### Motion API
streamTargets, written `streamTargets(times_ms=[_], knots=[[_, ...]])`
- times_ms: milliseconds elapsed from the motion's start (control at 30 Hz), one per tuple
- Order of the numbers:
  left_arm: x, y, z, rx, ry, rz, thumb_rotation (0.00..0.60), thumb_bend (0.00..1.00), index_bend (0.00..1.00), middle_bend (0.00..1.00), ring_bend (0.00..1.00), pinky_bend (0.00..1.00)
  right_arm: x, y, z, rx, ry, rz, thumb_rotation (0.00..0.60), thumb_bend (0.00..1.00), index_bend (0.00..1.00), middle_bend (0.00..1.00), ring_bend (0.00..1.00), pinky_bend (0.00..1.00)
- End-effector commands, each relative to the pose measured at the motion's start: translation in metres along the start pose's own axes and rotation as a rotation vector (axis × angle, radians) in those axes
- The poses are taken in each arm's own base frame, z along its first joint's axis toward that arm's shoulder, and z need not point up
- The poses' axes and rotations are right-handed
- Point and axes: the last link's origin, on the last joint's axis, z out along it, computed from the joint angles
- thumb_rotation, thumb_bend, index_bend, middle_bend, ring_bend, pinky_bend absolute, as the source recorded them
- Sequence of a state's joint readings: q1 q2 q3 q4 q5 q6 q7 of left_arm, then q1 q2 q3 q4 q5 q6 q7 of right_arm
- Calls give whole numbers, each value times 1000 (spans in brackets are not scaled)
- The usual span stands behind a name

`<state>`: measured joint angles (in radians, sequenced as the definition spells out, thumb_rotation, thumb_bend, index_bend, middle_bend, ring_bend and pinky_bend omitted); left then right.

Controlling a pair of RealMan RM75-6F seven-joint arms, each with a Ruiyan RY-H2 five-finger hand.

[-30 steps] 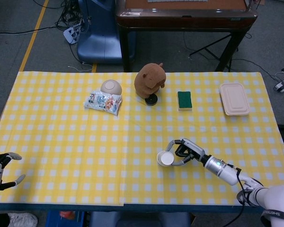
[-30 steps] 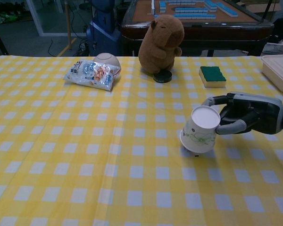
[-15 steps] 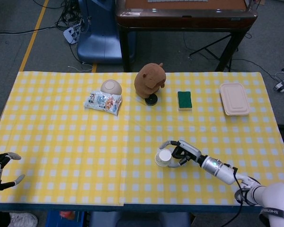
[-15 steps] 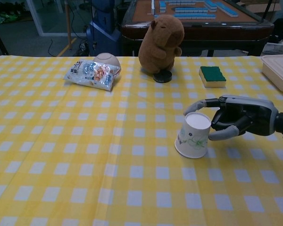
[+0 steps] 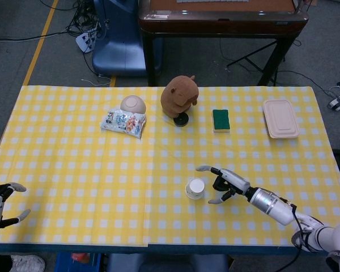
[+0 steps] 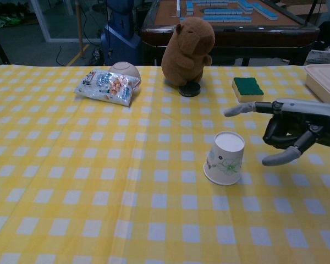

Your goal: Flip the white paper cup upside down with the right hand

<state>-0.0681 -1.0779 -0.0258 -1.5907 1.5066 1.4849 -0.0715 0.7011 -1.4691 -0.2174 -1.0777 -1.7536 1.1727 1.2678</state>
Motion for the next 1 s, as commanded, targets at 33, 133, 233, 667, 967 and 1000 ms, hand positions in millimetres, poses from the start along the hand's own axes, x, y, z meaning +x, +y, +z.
streamTargets(times_ms=[33, 133, 233, 667, 967, 1000], knots=[[-1, 1, 0, -2, -4, 4, 600, 171, 464, 361, 316, 438, 13, -19, -41, -77, 160, -360, 600, 0, 122, 875, 898, 992], [-3, 2, 1, -5, -7, 10, 600, 171, 464, 361, 316, 438, 13, -27, -60, -134, 253, -544, 600, 0, 122, 731, 767, 914], [-5, 3, 1, -8, -9, 18, 600, 171, 464, 361, 317, 438, 13, -35, -79, -196, 332, -701, 600, 0, 122, 612, 628, 821], [-12, 14, 0, -48, 5, 54, 600, 171, 465, 361, 303, 438, 3, -50, -143, -293, 560, -874, 600, 0, 123, 411, 379, 588], [-18, 17, 2, -68, 19, 57, 600, 171, 471, 361, 301, 438, 5, -46, -173, -302, 641, -872, 600, 0, 137, 408, 370, 529], [-19, 18, 2, -71, 19, 56, 600, 171, 472, 361, 301, 438, 5, -46, -175, -301, 652, -871, 600, 0, 137, 407, 369, 526]])
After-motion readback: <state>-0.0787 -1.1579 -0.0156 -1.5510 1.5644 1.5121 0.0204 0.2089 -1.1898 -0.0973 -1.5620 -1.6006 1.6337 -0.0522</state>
